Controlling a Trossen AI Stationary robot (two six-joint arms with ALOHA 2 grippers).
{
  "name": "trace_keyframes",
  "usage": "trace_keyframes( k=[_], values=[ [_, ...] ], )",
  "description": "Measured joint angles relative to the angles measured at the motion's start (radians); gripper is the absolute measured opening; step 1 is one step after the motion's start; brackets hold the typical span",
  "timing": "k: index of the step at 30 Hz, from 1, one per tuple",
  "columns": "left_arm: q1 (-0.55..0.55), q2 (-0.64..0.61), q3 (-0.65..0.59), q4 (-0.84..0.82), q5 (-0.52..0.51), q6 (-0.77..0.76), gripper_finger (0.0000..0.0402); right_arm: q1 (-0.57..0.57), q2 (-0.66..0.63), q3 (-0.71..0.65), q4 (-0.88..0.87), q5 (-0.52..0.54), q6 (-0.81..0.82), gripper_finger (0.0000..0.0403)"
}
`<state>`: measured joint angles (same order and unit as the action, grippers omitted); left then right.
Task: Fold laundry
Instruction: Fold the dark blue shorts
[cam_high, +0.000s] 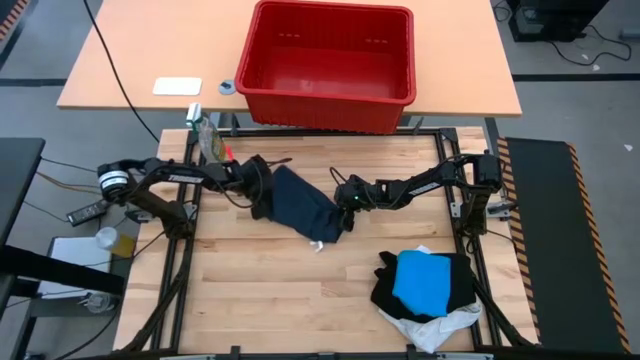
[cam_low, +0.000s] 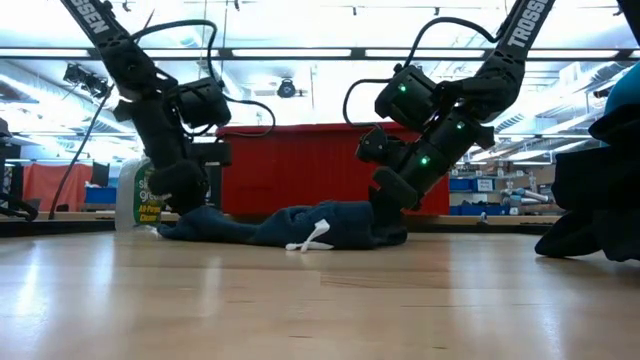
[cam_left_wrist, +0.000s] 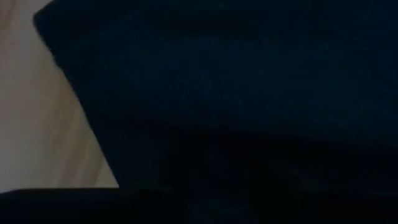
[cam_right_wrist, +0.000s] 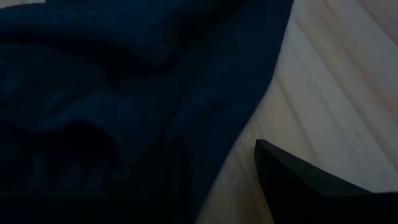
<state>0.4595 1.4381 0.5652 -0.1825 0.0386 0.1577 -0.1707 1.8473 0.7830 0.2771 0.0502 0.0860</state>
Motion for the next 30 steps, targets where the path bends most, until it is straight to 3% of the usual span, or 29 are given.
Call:
trace_keyframes(
  k=[12, 19, 30],
  values=[
    [0.001, -0.031, 0.066, -0.136, -0.010, -0.061, 0.0010, 0.000, 0.000, 0.000, 0.003, 0.000, 0.000, 0.0206],
    [0.001, -0.071, 0.143, -0.286, 0.006, -0.034, 0.0010, 0.000, 0.000, 0.000, -0.003, 0.000, 0.016, 0.0206],
    [0.001, -0.113, 0.149, -0.470, 0.006, -0.046, 0.0011, 0.000, -0.002, 0.002, -0.027, 0.000, 0.016, 0.0206]
  ],
)
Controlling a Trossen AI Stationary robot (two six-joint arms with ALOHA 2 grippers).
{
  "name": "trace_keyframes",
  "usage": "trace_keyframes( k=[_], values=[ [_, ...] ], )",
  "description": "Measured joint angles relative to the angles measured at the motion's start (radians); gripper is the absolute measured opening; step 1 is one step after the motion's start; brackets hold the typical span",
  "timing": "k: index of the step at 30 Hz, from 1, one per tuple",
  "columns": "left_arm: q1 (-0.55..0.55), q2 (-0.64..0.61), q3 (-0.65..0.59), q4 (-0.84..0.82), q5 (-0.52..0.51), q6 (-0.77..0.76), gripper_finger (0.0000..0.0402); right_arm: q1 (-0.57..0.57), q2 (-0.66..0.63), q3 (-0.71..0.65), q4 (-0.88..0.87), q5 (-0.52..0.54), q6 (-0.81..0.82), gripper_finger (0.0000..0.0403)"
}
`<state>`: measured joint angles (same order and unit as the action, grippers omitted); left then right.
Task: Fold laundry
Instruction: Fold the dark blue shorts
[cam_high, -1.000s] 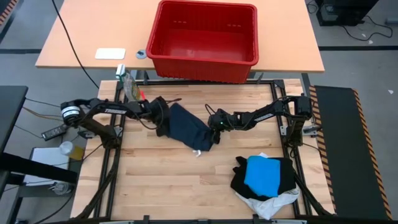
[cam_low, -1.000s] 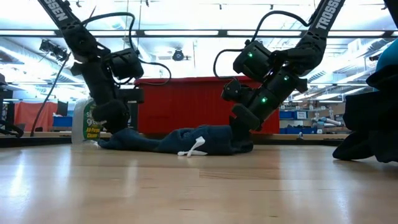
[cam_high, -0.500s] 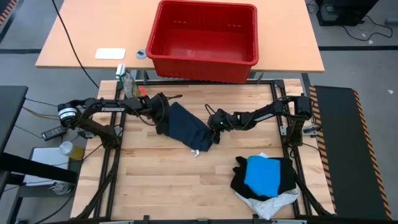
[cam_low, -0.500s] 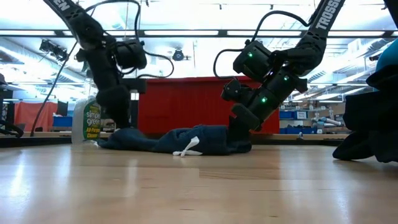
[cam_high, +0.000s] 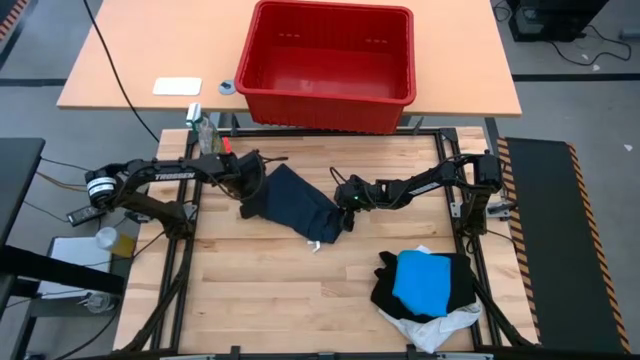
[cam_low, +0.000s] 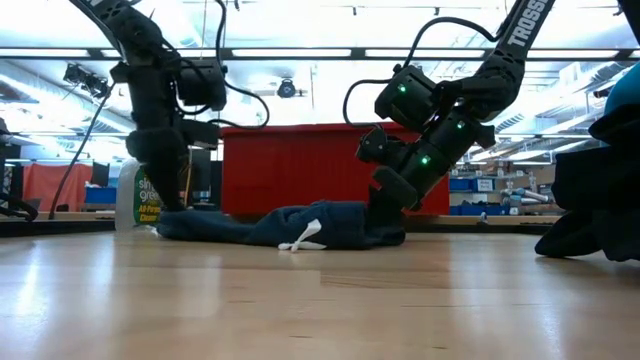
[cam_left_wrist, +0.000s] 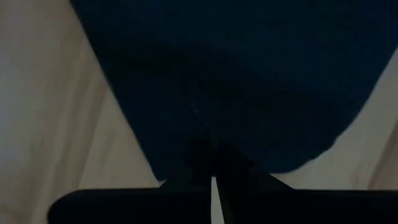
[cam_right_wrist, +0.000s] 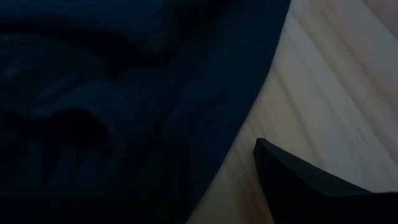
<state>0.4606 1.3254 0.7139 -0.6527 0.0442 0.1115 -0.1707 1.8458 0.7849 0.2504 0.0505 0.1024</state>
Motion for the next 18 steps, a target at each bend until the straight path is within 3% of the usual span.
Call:
trace_keyframes(
  k=[6, 12, 18],
  values=[
    [0.009, 0.000, 0.000, -0.058, -0.131, -0.050, 0.0011, 0.000, 0.000, 0.000, 0.000, 0.000, 0.000, 0.0206],
    [0.042, 0.000, -0.001, 0.035, -0.152, -0.045, 0.0016, 0.000, 0.000, 0.000, 0.002, -0.007, -0.009, 0.0206],
    [0.063, 0.001, -0.001, -0.020, -0.183, -0.063, 0.0097, 0.000, 0.000, 0.000, 0.002, -0.015, -0.016, 0.0206]
  ],
)
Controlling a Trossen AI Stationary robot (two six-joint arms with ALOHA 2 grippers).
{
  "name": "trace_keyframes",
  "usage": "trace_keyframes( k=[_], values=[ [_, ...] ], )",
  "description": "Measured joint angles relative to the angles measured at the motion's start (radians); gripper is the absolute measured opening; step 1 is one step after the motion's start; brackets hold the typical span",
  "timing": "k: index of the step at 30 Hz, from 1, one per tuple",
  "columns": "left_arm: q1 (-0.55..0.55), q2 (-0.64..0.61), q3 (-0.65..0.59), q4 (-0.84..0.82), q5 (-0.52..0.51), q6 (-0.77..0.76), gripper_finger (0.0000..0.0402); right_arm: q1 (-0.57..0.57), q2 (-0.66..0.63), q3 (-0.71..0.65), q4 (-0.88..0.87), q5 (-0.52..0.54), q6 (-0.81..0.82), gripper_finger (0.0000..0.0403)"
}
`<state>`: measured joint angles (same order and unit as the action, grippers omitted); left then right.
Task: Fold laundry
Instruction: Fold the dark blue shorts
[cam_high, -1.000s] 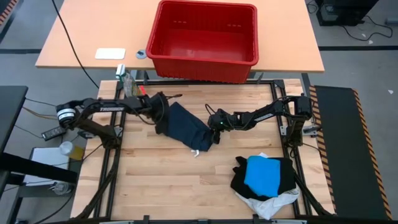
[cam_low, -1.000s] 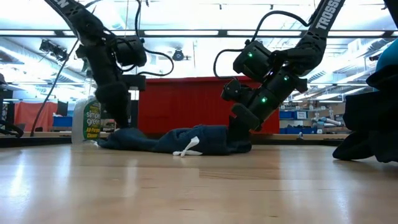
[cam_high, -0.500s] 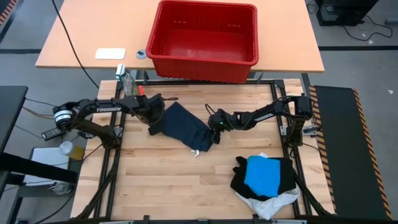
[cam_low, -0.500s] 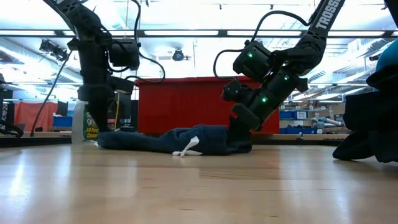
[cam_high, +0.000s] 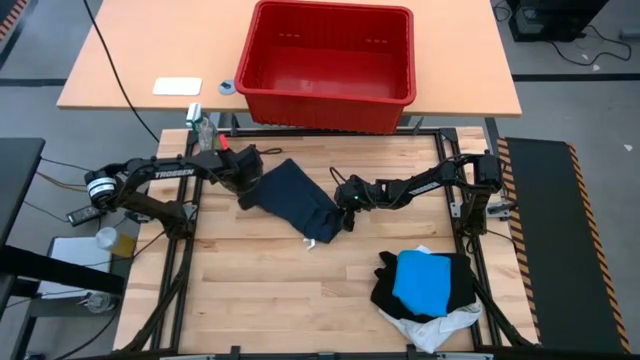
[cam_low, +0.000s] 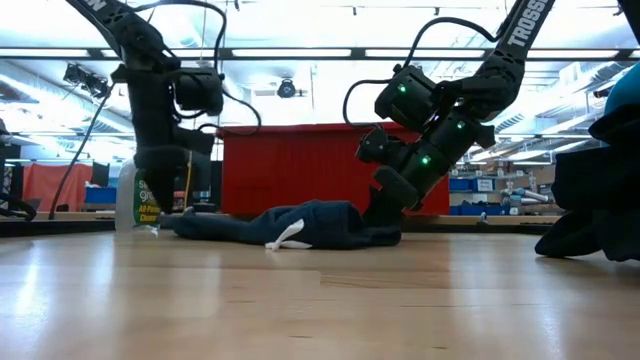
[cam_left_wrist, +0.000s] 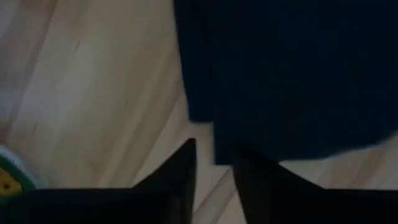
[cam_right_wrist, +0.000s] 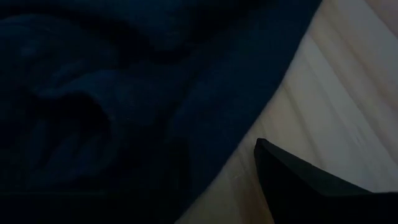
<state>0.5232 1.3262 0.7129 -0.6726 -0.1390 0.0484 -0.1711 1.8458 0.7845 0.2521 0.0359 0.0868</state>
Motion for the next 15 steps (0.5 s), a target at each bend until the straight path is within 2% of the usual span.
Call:
trace_keyframes(
  k=[4, 7, 11, 15],
  values=[
    [0.002, 0.000, 0.003, -0.074, 0.000, -0.007, 0.0160, 0.000, 0.000, 0.000, 0.001, -0.001, 0.000, 0.0206],
    [0.002, -0.013, 0.021, -0.092, 0.041, 0.018, 0.0191, 0.000, -0.006, 0.000, -0.002, -0.003, -0.001, 0.0206],
    [-0.026, -0.061, 0.052, -0.063, 0.147, 0.023, 0.0204, 0.000, -0.053, -0.004, -0.026, -0.007, -0.001, 0.0206],
    [-0.138, -0.098, 0.045, 0.030, 0.259, 0.021, 0.0201, -0.001, -0.140, -0.003, -0.041, 0.006, 0.025, 0.0206]
  ],
)
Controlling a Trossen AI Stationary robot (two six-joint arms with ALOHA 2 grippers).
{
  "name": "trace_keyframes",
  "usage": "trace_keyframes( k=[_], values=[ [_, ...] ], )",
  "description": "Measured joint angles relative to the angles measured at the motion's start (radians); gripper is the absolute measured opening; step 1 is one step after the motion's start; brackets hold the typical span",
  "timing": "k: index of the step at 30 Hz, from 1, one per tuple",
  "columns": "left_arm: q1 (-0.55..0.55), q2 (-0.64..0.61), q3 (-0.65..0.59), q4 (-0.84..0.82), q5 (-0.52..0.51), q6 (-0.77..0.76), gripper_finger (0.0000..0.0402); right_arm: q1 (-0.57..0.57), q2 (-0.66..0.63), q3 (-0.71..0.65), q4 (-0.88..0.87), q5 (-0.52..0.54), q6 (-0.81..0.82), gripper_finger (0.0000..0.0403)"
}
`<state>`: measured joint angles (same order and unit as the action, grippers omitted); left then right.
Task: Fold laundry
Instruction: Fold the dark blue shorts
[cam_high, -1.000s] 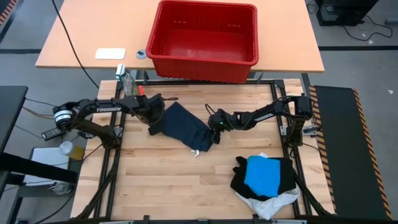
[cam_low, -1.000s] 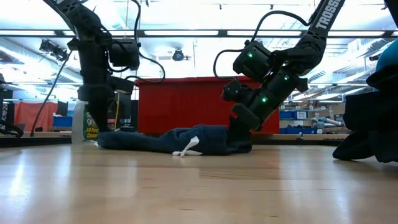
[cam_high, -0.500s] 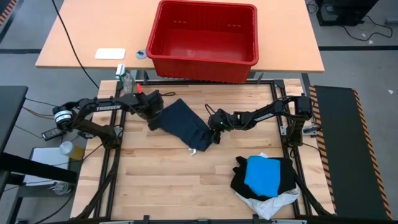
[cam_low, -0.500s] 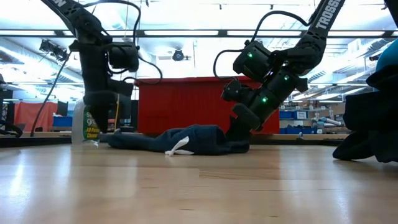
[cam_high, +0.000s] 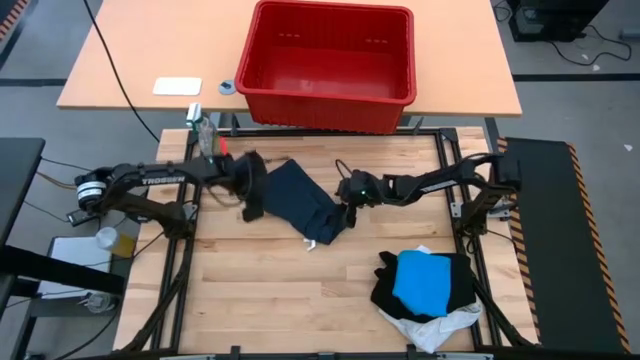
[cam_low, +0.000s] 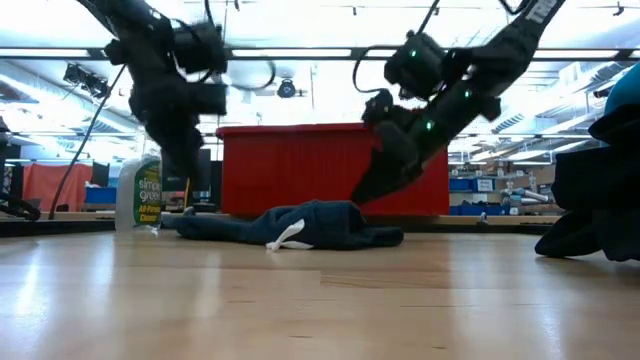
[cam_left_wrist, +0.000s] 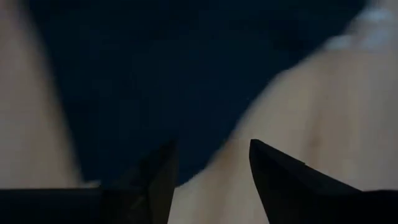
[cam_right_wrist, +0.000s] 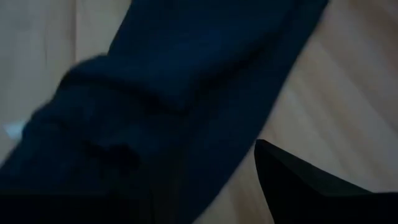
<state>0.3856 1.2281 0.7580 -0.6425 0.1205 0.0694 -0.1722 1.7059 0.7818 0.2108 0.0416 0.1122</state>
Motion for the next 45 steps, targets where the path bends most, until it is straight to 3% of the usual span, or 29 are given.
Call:
trace_keyframes(
  k=[6, 10, 13, 18, 25, 29, 37, 45],
  values=[
    [-0.275, 0.031, -0.016, 0.268, 0.004, -0.118, 0.0194, 0.015, -0.083, 0.003, -0.059, 0.014, 0.091, 0.0206],
    [-0.382, 0.070, -0.015, 0.380, -0.204, -0.162, 0.0194, 0.083, -0.080, 0.000, -0.082, -0.002, 0.206, 0.0206],
    [-0.378, 0.119, -0.016, 0.391, -0.322, -0.148, 0.0194, 0.142, -0.082, 0.033, -0.087, 0.045, 0.260, 0.0205],
    [-0.323, 0.168, -0.016, 0.379, -0.305, -0.215, 0.0194, 0.193, -0.067, 0.081, -0.159, 0.206, 0.257, 0.0203],
    [-0.324, 0.167, -0.016, 0.389, -0.291, -0.297, 0.0194, 0.197, 0.026, 0.082, -0.160, 0.221, 0.109, 0.0203],
    [-0.328, 0.167, -0.016, 0.384, -0.291, -0.348, 0.0194, 0.206, 0.027, 0.082, -0.188, 0.316, 0.071, 0.0203],
    [-0.328, 0.166, -0.016, 0.384, -0.291, -0.436, 0.0194, 0.182, 0.083, 0.081, -0.081, 0.249, -0.068, 0.0203],
    [-0.328, 0.166, -0.016, 0.383, -0.292, -0.469, 0.0194, 0.189, 0.110, 0.082, -0.032, 0.307, -0.072, 0.0188]
  ],
)
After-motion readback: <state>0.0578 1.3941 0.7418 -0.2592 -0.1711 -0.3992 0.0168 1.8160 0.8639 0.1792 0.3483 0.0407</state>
